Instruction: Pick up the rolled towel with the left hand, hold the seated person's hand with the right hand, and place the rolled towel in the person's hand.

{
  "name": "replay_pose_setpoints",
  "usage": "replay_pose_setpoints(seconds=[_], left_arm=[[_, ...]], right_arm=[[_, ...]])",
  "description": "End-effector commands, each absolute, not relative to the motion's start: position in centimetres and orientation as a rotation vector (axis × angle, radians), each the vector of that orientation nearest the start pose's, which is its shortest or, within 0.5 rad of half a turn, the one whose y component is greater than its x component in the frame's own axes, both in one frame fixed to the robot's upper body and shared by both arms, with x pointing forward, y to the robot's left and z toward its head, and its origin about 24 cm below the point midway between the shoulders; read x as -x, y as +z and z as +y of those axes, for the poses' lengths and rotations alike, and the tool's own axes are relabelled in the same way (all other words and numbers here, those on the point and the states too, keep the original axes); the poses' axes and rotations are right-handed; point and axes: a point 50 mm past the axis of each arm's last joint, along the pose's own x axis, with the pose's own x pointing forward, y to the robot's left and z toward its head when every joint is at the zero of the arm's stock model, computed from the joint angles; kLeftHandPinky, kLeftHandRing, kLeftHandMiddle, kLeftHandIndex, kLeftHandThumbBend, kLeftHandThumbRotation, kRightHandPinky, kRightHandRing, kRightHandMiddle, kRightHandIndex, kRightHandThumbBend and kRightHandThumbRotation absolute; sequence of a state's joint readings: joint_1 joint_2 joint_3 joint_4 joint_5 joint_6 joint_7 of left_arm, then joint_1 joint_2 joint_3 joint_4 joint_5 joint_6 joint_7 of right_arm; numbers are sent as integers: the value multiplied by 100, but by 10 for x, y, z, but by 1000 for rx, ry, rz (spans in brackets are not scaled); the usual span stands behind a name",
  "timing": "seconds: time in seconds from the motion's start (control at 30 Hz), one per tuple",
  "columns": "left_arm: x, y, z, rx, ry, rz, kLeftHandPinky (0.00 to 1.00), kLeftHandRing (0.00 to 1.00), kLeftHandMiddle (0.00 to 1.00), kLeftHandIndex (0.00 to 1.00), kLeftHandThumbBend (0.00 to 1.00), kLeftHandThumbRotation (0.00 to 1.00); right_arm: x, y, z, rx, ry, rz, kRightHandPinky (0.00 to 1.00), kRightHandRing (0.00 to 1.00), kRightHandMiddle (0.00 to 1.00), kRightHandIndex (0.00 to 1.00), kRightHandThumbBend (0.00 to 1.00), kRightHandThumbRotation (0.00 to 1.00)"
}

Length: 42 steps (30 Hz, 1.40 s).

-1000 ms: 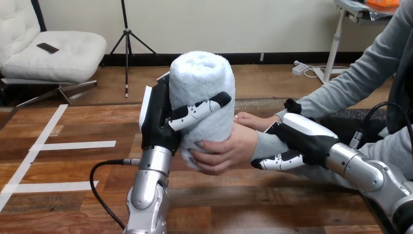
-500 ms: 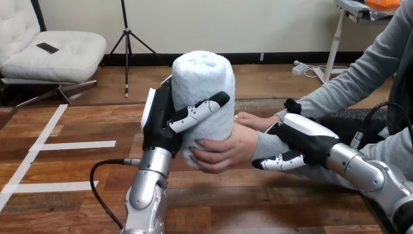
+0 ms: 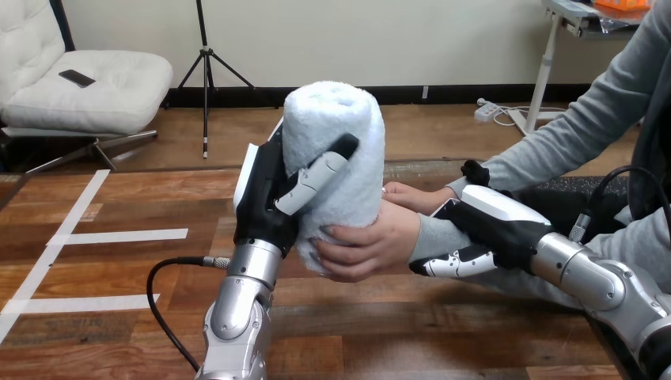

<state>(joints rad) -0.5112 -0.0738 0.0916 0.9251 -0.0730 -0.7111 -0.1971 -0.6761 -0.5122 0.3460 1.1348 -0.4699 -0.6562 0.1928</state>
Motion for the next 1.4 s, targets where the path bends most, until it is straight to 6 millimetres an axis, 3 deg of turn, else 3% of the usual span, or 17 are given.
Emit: replay_pose_setpoints(seconds=[0.0,0.17,0.3,0.4,0.87,1.37], left_arm=[[-330,61,94,98,-280,-358,90,95,94,94,100,90],[-330,61,95,100,-279,-360,92,96,95,94,100,92],[-330,61,95,102,-274,-362,94,97,95,94,100,95],[-329,60,95,105,-272,-361,95,97,95,94,100,96],[-329,60,95,118,-277,-360,97,98,97,96,100,97],[-327,59,96,137,-276,-364,100,99,98,98,100,97]], right_arm=[[-362,85,-192,1045,576,-142,30,34,39,43,67,61],[-362,85,-193,1044,584,-123,37,42,47,51,80,67],[-361,85,-193,1048,590,-123,46,53,58,61,92,71],[-361,85,-194,1043,594,-123,50,58,63,65,96,72],[-360,84,-196,1069,611,-89,68,78,81,82,100,83],[-359,82,-198,1084,598,-91,69,82,84,87,100,91]])
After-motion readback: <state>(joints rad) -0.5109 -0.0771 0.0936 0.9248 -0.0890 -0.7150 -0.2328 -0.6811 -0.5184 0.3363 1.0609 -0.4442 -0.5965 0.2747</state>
